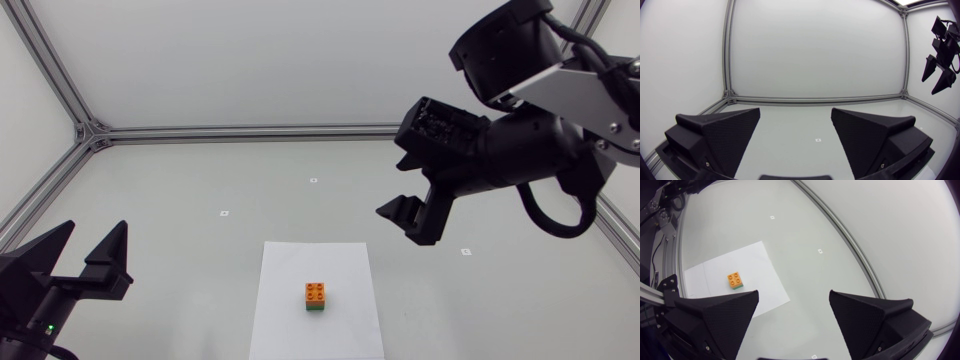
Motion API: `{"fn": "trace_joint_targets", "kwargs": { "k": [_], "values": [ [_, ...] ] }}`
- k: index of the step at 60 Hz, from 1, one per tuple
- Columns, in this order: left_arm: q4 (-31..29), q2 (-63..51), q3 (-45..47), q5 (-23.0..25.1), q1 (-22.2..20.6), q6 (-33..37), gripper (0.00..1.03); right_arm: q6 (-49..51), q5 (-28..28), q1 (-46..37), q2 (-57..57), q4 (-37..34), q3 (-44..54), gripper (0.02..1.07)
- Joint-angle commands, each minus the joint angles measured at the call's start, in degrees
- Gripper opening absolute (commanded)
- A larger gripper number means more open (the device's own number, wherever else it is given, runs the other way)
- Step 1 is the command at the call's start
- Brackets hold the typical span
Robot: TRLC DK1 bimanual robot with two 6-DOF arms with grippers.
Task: Pick up the orange 2x2 brick with the right arm and stack it on top of the green 2x2 brick in the center
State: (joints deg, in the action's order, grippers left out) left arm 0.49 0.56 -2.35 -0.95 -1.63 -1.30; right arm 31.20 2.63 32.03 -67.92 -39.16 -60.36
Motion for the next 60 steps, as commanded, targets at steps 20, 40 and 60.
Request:
{"fn": "trace_joint_targets", "kwargs": {
  "k": [20, 40, 60],
  "values": [
    [-0.6, 0.3, 2.3, 0.1, 0.1, 0.3, 0.99, -4.1, -1.6, -20.3, 22.4, 17.1, 20.1, 1.02],
    [-0.6, 0.3, 2.3, 0.2, 0.1, 0.3, 0.99, -7.3, -1.8, -31.8, 38.3, 23.6, 32.3, 1.02],
    [-0.6, 0.3, 2.3, 0.2, 0.1, 0.3, 0.99, -14.9, -2.0, -32.1, 48.2, 28.7, 41.5, 1.02]
  ]
}}
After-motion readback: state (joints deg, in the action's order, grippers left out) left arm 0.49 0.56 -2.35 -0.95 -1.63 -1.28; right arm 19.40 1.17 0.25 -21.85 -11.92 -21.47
